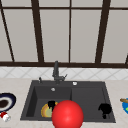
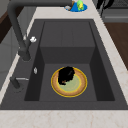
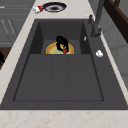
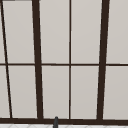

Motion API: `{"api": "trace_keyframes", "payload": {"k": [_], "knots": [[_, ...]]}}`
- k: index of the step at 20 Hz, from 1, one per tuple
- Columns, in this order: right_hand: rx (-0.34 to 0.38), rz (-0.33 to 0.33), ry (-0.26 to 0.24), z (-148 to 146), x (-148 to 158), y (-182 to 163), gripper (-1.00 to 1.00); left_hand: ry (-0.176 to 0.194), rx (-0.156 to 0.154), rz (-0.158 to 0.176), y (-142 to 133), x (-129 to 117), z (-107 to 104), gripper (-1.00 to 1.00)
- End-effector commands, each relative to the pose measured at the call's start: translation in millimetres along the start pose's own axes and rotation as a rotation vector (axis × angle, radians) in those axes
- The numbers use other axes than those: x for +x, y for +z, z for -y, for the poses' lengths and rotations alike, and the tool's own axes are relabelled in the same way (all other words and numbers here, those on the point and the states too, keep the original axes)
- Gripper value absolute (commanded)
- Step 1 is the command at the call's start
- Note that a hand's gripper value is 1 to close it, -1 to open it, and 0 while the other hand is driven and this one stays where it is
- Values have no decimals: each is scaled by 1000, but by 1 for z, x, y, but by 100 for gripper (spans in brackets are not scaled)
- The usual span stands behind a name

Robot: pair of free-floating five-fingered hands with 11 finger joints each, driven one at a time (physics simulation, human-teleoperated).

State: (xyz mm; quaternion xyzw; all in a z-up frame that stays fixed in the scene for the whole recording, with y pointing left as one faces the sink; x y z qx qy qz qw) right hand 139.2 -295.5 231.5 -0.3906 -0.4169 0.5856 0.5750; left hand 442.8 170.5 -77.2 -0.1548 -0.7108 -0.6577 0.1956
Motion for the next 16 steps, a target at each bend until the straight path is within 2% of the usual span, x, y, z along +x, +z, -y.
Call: {"api": "trace_keyframes", "payload": {"k": [1, 6, 8, 10, 14, 16], "knots": [[0, 0, 0, 0, 0, 0, 0, -20, -24, -12, -7, 5, 14, 100], [0, 0, 0, 0, 0, 0, 0, -109, -12, -29, -8, 7, 13, 100], [0, 0, 0, 0, 0, 0, 0, -128, -6, -10, -6, 9, 10, 100], [0, 0, 0, 0, 0, 0, 0, -128, 10, -5, -5, 8, 6, 100], [0, 0, 0, 0, 0, 0, 0, -126, 15, -5, 3, 13, -22, 100], [0, 0, 0, 0, 0, 0, 0, -110, 17, -9, 9, 16, -33, 100]]}}
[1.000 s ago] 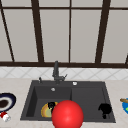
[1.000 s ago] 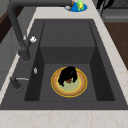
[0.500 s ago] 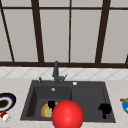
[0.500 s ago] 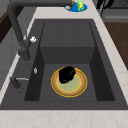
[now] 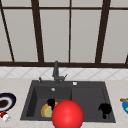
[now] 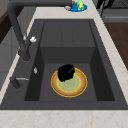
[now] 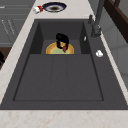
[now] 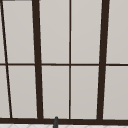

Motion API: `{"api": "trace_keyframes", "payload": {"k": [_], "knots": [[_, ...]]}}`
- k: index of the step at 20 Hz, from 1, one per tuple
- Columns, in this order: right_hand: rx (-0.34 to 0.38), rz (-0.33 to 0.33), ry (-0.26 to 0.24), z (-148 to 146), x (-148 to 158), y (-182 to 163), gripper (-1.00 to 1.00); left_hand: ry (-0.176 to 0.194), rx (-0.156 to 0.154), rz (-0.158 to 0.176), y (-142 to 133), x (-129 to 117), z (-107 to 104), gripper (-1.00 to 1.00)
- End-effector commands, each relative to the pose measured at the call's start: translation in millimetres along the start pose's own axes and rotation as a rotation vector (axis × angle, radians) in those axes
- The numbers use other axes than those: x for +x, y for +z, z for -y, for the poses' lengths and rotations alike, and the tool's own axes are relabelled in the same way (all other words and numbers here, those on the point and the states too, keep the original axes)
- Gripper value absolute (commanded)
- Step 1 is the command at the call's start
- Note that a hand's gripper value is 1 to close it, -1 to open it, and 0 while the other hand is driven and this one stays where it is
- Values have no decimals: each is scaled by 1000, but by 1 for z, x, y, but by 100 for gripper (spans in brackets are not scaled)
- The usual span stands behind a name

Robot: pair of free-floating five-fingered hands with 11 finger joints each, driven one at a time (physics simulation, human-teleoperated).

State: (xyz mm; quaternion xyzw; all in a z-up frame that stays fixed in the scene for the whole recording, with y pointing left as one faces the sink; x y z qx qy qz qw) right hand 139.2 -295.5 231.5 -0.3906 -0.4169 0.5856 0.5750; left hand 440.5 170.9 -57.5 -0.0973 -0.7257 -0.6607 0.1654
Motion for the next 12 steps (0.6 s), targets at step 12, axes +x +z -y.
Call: {"api": "trace_keyframes", "payload": {"k": [12], "knots": [[0, 0, 0, 0, 0, 0, 0, 31, -6, 14, 37, 16, -87, 100]]}}
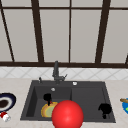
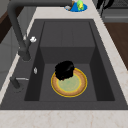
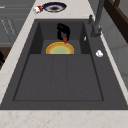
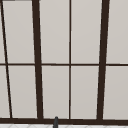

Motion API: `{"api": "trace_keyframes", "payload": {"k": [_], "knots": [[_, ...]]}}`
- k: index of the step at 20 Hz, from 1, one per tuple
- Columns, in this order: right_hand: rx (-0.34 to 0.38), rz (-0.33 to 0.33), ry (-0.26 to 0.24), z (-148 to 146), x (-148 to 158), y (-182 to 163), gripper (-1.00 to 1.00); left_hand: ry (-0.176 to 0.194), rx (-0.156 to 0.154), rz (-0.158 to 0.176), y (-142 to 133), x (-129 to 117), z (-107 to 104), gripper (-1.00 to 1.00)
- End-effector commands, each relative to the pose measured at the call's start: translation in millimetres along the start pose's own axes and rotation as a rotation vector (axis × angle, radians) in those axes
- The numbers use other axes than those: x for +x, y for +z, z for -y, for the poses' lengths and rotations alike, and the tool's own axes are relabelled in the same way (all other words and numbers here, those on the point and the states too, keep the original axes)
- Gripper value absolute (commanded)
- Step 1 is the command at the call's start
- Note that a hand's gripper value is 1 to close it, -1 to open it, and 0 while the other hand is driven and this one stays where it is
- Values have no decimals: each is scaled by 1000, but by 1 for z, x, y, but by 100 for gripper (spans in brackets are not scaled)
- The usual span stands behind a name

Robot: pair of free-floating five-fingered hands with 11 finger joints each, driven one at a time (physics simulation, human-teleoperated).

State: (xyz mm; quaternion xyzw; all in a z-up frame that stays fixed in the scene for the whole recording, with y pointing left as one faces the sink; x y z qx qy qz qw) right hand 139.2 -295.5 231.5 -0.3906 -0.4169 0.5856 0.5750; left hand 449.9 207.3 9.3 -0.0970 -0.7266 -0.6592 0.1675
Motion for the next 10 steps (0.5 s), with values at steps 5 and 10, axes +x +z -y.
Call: {"api": "trace_keyframes", "payload": {"k": [5, 10], "knots": [[0, 0, 0, 0, 0, 0, 0, 44, -16, 16, 23, 13, -49, 100], [0, 0, 0, 0, 0, 0, 0, 49, -11, 3, 50, 25, -78, 100]]}}
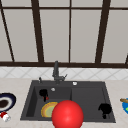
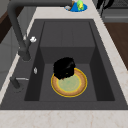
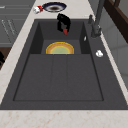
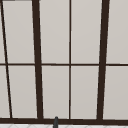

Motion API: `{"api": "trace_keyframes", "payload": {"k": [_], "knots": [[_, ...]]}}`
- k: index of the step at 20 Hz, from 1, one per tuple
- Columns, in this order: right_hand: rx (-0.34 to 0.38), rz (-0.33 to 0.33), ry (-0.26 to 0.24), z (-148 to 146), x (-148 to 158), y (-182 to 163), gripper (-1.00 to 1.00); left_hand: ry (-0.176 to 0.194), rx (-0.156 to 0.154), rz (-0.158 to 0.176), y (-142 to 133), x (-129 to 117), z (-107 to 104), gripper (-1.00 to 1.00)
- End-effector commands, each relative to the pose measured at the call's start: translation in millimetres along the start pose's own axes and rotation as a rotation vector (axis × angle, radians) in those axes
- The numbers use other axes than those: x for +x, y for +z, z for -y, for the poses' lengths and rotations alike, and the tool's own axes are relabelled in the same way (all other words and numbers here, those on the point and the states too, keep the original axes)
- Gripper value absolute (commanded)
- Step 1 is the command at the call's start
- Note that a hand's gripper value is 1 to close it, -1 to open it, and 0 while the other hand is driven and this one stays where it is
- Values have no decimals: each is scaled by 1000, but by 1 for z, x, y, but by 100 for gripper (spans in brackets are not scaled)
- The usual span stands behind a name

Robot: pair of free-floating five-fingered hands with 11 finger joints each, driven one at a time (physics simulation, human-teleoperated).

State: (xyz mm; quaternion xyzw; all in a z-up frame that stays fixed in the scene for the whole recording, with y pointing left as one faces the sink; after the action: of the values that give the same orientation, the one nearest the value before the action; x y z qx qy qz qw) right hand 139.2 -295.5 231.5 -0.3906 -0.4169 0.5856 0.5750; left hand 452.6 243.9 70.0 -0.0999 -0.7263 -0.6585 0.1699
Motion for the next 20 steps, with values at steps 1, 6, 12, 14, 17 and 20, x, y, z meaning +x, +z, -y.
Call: {"api": "trace_keyframes", "payload": {"k": [1, 6, 12, 14, 17, 20], "knots": [[0, 0, 0, 0, 0, 0, 0, 42, -12, 0, 23, 12, -23, 100], [0, 0, 0, 0, 0, 0, 0, 38, -11, 1, 50, 33, -55, 100], [0, 0, 0, 0, 0, 0, 0, 25, -4, -3, 80, 55, -94, 100], [0, 0, 0, 0, 0, 0, 0, 24, -5, -3, 90, 62, -107, 100], [0, 0, 0, 0, 0, 0, 0, 24, -6, 0, 107, 70, -125, 100], [0, 0, 0, 0, 0, 0, 0, 26, -2, 10, 130, 75, -138, 100]]}}
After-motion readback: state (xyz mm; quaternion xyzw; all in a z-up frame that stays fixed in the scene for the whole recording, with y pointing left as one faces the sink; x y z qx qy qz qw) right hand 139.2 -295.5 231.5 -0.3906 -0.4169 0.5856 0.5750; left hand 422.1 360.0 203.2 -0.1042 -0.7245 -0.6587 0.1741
